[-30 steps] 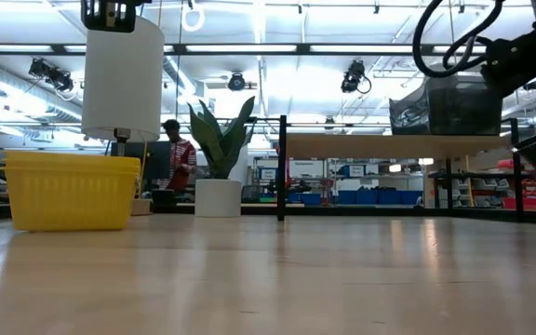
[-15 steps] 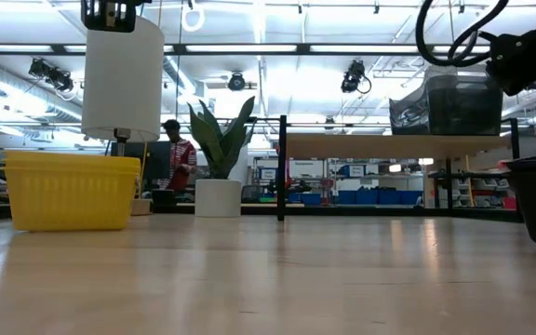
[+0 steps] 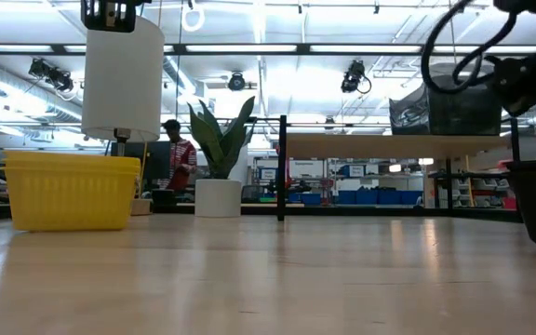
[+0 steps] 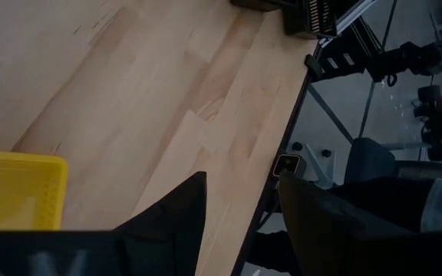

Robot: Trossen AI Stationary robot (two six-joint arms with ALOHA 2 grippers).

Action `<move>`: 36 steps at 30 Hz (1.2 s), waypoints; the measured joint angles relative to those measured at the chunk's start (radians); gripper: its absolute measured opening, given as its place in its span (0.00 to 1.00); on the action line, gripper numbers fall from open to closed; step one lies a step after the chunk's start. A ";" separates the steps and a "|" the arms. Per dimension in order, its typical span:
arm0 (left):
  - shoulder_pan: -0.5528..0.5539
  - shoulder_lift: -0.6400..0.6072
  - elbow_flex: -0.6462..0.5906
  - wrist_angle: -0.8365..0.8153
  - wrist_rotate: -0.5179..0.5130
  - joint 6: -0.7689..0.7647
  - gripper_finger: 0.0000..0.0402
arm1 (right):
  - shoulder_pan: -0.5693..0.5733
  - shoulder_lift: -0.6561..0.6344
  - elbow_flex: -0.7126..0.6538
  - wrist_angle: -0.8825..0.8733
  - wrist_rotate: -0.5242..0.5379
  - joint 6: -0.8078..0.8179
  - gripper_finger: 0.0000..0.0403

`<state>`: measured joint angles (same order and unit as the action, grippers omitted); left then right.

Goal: Stack baskets on shelf by color
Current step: Stack the top left black bin on top of the top black bin

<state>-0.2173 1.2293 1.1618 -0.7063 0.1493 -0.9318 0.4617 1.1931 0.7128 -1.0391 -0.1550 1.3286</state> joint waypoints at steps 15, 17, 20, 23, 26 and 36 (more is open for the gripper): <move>0.000 0.000 0.000 0.000 0.000 0.000 0.43 | 0.103 0.000 0.117 0.051 0.022 -0.050 0.37; 0.000 0.000 0.000 0.000 0.000 0.000 0.43 | 0.112 0.000 0.117 0.007 -0.016 -0.014 0.37; -0.006 0.000 0.000 0.000 0.000 0.000 0.43 | 0.132 0.000 0.117 -0.032 -0.059 -0.004 0.37; -0.006 0.000 0.000 0.000 0.000 0.000 0.43 | 0.146 0.000 0.116 -0.035 -0.114 -0.030 0.37; -0.006 0.000 0.000 0.000 0.000 0.000 0.43 | 0.149 -0.001 0.092 -0.029 -0.200 -0.040 0.37; -0.006 0.000 0.000 0.000 0.000 0.001 0.43 | 0.162 -0.001 -0.041 0.143 -0.300 0.015 0.37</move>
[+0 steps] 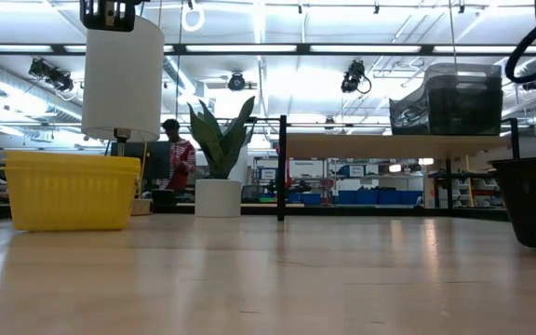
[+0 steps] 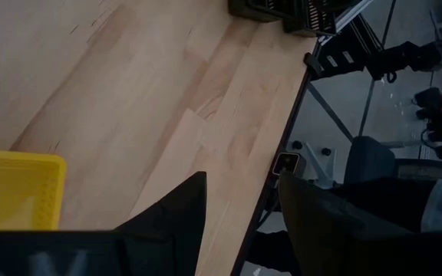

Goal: Stack baskets on shelf by color
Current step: Stack the top left black bin on top of the top black bin

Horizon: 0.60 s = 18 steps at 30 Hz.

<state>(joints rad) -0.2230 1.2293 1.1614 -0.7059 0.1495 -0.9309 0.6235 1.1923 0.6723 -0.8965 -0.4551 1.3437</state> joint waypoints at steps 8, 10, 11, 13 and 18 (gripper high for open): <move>0.000 0.000 0.000 0.000 -0.016 0.011 0.43 | -0.007 0.000 -0.081 0.042 0.184 0.037 0.36; 0.000 0.000 0.000 0.000 -0.025 0.011 0.43 | -0.020 0.000 -0.103 0.079 0.234 0.037 0.36; 0.000 0.000 0.000 0.000 -0.026 0.012 0.43 | -0.028 0.001 -0.109 0.103 0.274 0.035 0.36; 0.000 0.000 0.000 0.000 -0.026 0.014 0.43 | -0.039 0.001 -0.108 0.156 0.352 0.016 0.36; 0.000 0.000 0.000 0.000 -0.030 0.025 0.43 | -0.051 0.001 -0.058 0.155 0.315 -0.080 0.36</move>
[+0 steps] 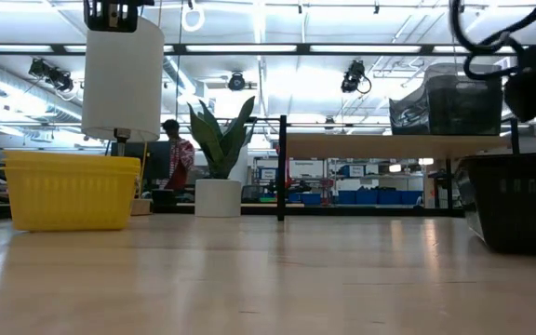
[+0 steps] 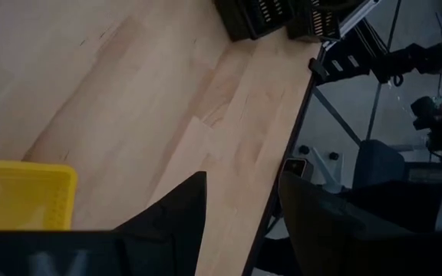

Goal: Stack baskets on shelf by color
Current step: Stack the top left black bin on top of the top black bin, then stack the bottom black bin on top of the black bin

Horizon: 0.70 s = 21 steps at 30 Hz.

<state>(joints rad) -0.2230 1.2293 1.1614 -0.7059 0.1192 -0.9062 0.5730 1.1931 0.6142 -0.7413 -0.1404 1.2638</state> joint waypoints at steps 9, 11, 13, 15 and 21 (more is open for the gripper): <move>0.000 0.000 0.000 0.000 -0.039 0.000 0.43 | 0.069 0.000 0.053 -0.012 -0.136 -0.390 0.36; 0.000 0.000 0.000 0.000 -0.045 0.000 0.43 | 0.090 0.000 0.054 -0.005 -0.121 -0.443 0.36; 0.000 0.000 0.000 0.000 -0.045 -0.005 0.43 | 0.115 0.000 0.054 0.020 -0.121 -0.478 0.36; 0.000 0.000 0.000 0.000 -0.045 -0.016 0.43 | 0.149 0.000 0.054 0.055 -0.099 -0.510 0.36; 0.000 0.000 0.000 0.000 -0.045 -0.032 0.43 | 0.260 0.000 0.054 0.131 0.076 -0.634 0.35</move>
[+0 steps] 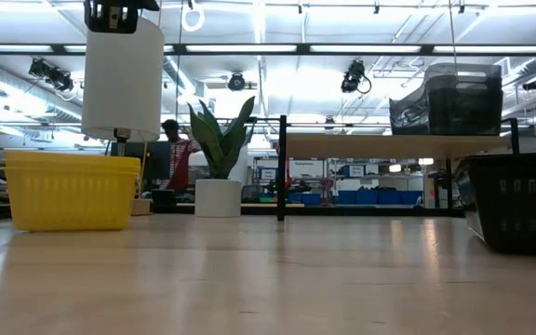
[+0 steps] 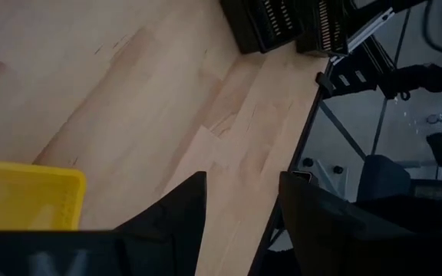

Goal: Stack baskets on shelf by color
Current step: Stack the bottom black bin on top of the black bin

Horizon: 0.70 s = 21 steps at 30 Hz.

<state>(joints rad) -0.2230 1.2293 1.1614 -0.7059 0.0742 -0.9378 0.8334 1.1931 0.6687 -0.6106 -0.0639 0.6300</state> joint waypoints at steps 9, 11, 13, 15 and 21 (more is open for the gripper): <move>0.001 0.000 0.000 0.000 -0.003 -0.019 0.43 | 0.045 0.068 0.000 0.022 0.084 -0.081 0.35; 0.001 0.000 0.000 0.000 -0.003 -0.019 0.43 | 0.045 0.107 0.000 0.050 0.059 -0.090 0.35; 0.001 0.000 0.000 0.000 -0.003 -0.019 0.43 | 0.045 0.144 0.000 0.069 0.040 -0.091 0.34; 0.001 0.000 0.000 0.000 -0.003 -0.020 0.43 | 0.045 0.164 0.000 0.067 0.042 -0.076 0.32; 0.001 0.000 0.000 0.000 -0.003 -0.020 0.43 | 0.027 0.136 0.006 0.018 0.041 0.017 0.27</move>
<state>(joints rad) -0.2222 1.2293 1.1614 -0.7061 0.0711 -0.9581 0.8601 1.3293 0.6747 -0.5930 -0.0234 0.6466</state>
